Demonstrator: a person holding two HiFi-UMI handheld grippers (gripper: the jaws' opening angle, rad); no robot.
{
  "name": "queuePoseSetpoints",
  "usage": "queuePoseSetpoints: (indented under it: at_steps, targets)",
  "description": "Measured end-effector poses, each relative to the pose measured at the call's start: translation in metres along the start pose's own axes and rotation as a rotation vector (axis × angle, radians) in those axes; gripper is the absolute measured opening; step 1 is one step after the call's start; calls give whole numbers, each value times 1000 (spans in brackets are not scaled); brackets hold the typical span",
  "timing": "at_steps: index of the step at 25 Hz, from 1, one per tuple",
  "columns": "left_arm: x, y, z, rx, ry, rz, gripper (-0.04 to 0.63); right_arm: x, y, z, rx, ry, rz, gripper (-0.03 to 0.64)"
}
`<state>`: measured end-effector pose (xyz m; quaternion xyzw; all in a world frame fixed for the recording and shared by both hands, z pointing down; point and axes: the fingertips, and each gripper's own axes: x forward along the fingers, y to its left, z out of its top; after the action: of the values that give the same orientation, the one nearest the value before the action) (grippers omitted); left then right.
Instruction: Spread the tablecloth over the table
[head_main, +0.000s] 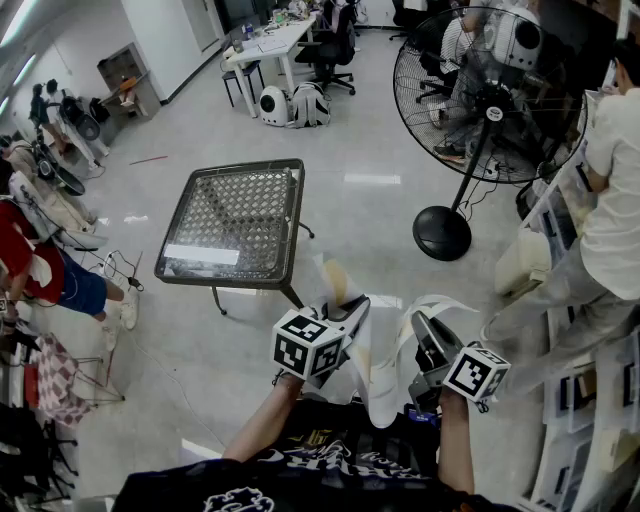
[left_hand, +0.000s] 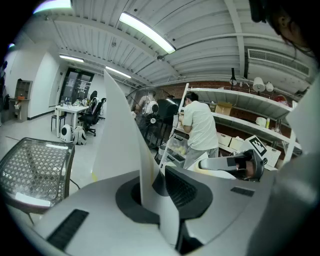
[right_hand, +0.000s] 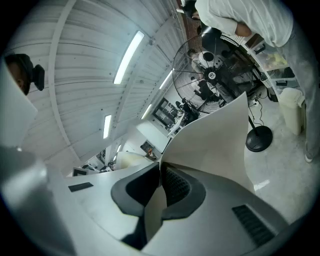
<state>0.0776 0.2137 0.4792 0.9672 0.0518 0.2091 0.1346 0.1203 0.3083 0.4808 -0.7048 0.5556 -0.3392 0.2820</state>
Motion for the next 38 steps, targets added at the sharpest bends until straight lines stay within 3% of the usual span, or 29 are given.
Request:
queuePoseSetpoints:
  at_steps: [5,13,27,38]
  targets:
    - [12,-3,16,44,-30,-22,46,9,-3,12,-51,-8,-9,29]
    - [15,1,21,77,-19,-13,45,14,-6,17,-4,-35,4,26]
    - [12,14,38,97,-39,65,49,40,8,37,-42,-13,116,21]
    - [-6,59,63,128,-99,87,49,96,32,50,-61,-38,196,21]
